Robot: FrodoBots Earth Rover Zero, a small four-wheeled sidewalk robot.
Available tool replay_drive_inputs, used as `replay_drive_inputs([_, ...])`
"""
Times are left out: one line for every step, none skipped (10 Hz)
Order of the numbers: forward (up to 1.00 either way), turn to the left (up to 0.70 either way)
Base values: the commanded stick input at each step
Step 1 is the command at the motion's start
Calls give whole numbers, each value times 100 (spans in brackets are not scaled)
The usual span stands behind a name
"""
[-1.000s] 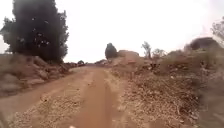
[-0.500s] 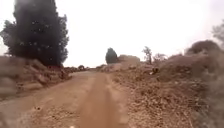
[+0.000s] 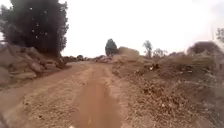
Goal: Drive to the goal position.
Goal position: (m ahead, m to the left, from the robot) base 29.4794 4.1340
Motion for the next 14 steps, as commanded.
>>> replay_drive_inputs([50,0])
replay_drive_inputs([50,0])
replay_drive_inputs([50,0])
replay_drive_inputs([50,0])
replay_drive_inputs([50,0])
replay_drive_inputs([50,0])
replay_drive_inputs([50,0])
replay_drive_inputs([50,0])
replay_drive_inputs([50,0])
replay_drive_inputs([50,0])
replay_drive_inputs([50,0])
replay_drive_inputs([50,0])
replay_drive_inputs([50,0])
replay_drive_inputs([50,0])
